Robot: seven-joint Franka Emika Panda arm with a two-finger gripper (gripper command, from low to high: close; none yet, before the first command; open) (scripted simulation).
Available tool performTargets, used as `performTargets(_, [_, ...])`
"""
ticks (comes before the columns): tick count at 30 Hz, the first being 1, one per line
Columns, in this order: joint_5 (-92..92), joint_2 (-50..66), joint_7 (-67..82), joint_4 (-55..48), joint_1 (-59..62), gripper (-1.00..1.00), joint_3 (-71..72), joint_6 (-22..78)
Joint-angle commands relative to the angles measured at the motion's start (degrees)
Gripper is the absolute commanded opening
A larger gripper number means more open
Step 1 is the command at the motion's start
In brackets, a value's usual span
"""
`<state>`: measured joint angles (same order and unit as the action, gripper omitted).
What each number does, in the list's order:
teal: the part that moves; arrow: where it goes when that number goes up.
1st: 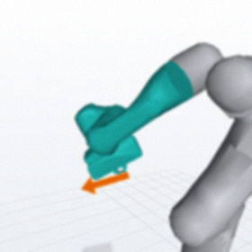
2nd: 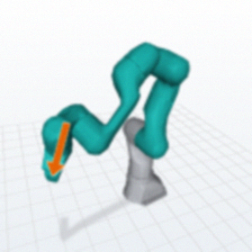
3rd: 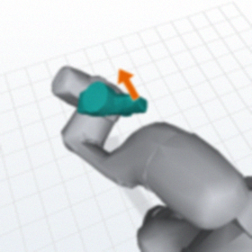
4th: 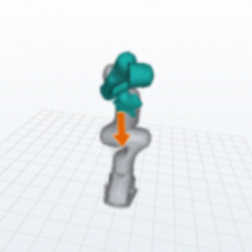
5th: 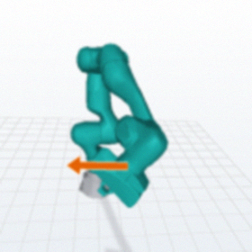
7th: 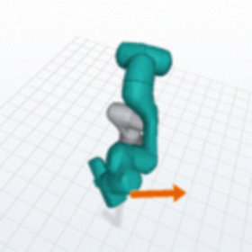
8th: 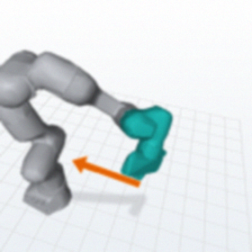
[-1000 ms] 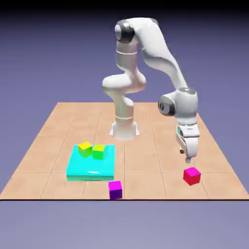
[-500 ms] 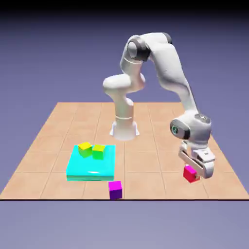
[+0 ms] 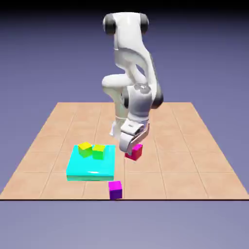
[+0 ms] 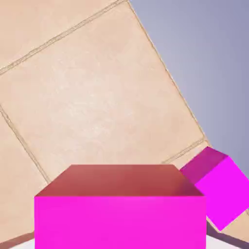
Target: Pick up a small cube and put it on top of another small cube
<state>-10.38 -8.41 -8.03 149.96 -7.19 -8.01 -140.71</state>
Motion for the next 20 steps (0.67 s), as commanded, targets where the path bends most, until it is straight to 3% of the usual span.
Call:
performTargets(1, [-0.23, -2.02, -2.57, 1.38, 1.48, -1.0, -1.16, 0.61])
performTargets(9, [-1.13, -16.89, -20.9, 11.48, 12.13, -1.0, -9.72, 5.4])
performTargets(17, [0.45, -4.63, -19.35, 14.48, 11.45, -1.0, -11.15, -9.74])
performTargets(18, [0.45, -4.63, -19.35, 14.48, 11.45, 1.0, -11.15, -9.74])
performTargets(20, [0.19, -6.64, -19.6, 13.98, 11.56, 1.0, -10.92, -7.25])
